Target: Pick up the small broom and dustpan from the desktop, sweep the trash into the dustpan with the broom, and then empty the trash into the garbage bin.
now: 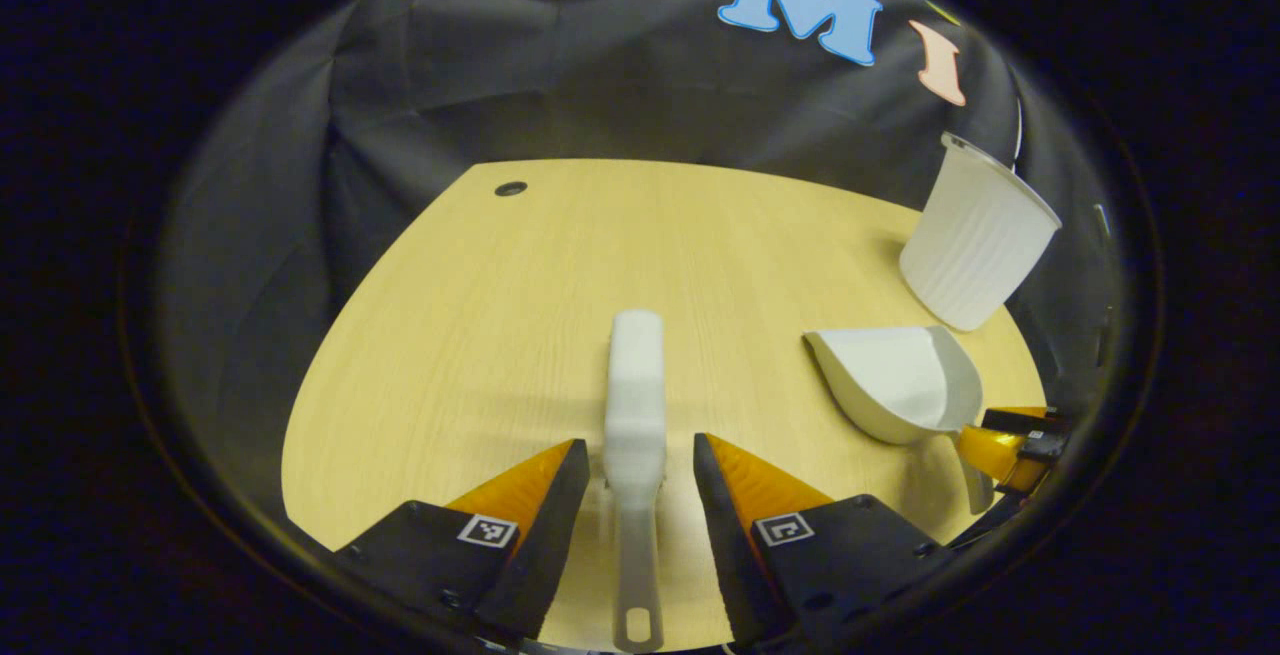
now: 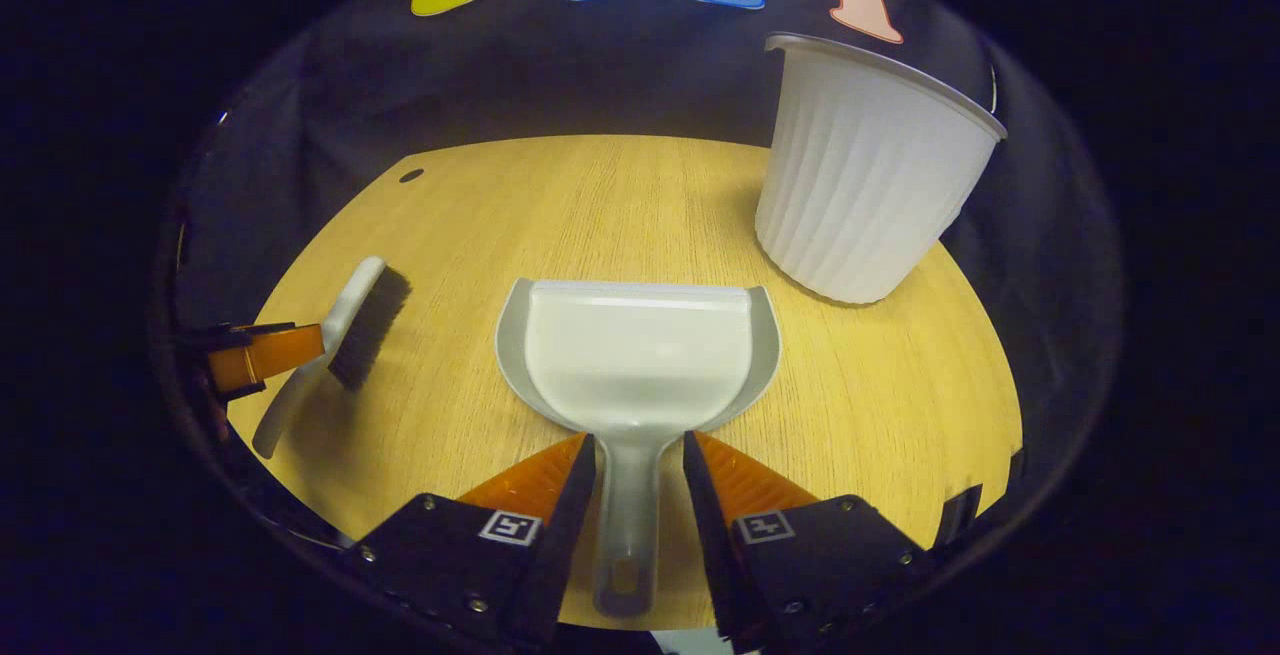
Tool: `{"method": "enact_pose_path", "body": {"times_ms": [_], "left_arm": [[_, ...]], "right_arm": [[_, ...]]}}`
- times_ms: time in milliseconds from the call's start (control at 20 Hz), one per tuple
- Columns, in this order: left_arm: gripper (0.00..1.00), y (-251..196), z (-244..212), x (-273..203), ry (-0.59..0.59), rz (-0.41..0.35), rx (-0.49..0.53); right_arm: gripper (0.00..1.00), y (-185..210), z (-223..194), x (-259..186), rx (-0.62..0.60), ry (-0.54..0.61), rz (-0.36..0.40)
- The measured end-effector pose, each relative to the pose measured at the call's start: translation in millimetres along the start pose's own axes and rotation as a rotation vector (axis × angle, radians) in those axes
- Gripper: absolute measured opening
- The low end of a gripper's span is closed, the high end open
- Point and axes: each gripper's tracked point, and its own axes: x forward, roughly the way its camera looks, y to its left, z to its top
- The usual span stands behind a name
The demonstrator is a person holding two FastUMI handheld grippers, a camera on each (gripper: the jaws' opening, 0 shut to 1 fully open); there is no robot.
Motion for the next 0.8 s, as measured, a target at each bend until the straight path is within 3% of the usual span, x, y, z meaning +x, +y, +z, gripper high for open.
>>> {"method": "enact_pose_path", "body": {"times_ms": [100, 550, 650, 800], "left_arm": [[0.74, -2.7, 14.6, -10.0, -0.047, -0.006, -0.008], [0.80, -22.9, 104.7, -64.1, -0.365, -0.030, 0.010], [0.80, -30.1, 123.2, -77.9, -0.435, -0.029, 0.030], [0.89, -40.5, 145.6, -102.5, -0.540, -0.028, 0.051]], "right_arm": [[0.77, -2.0, 13.8, -9.6, -0.004, -0.046, 0.000], [0.78, -20.4, 93.5, -64.1, 0.033, -0.344, -0.042], [0.86, -25.6, 109.1, -79.8, 0.016, -0.431, -0.068], [0.90, -30.0, 128.4, -101.8, -0.035, -0.535, -0.092]]}}
